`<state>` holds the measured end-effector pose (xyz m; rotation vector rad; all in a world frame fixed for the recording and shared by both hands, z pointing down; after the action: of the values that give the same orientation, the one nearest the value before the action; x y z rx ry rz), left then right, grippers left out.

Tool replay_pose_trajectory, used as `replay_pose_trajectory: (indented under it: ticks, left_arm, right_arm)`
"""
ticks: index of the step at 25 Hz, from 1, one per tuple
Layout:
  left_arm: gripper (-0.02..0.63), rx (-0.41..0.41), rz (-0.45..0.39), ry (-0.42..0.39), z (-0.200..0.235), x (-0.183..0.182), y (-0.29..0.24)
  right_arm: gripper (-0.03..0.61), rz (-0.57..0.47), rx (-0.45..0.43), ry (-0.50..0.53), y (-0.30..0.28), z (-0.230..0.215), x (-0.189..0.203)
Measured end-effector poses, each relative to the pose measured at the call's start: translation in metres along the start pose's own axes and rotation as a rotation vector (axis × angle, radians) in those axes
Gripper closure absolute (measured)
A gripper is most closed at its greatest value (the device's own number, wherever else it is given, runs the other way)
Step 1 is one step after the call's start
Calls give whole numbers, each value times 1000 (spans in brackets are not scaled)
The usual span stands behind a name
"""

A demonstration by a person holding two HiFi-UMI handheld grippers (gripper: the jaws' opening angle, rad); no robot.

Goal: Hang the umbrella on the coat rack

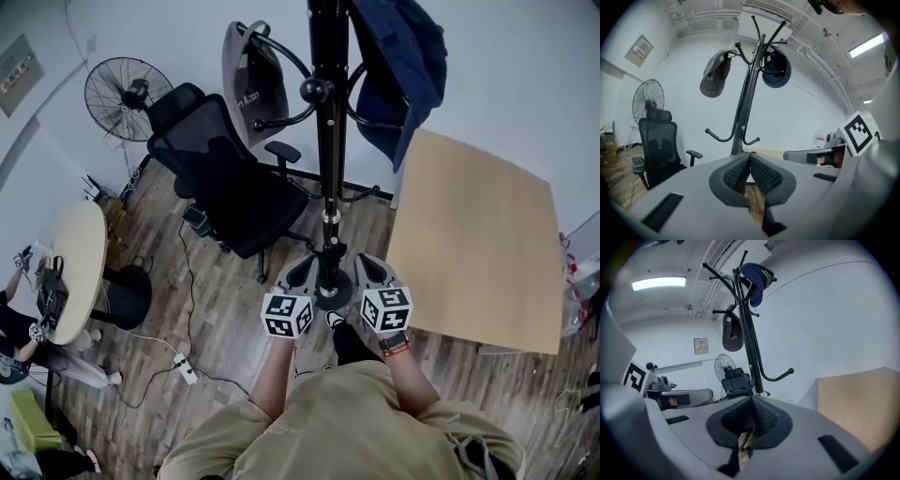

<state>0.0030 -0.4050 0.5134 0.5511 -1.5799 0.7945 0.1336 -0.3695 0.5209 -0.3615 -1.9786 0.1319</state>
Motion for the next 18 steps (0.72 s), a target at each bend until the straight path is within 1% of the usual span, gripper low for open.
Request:
replay_pose_trajectory:
  ticks: [3, 5, 10, 18]
  left_arm:
    - [591, -32, -28, -67, -13, -12, 25]
    - [591, -52, -51, -81, -18, -17, 37]
    - [591, -72, -68, -83, -28, -16, 62]
    - [591, -90, -71, -66, -33, -4, 95]
  right_arm:
    - [563, -7, -12, -1, 25, 13, 6]
    - [563, -19, -8, 12, 37, 17, 8]
    - [563, -65, 20, 9, 66, 20, 10]
    - [563, -57, 15, -4, 85, 35, 29]
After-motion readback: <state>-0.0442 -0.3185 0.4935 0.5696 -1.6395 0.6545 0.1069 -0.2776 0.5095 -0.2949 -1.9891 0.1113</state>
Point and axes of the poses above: the fingertips, and each gripper's own axes: y backward along the fingers, z to its left, x out of its underside, the point moved 3 cm from there along y, backward along the fingers, and after that the axes turned 13 degrees about -y, right-handed, at the moved point
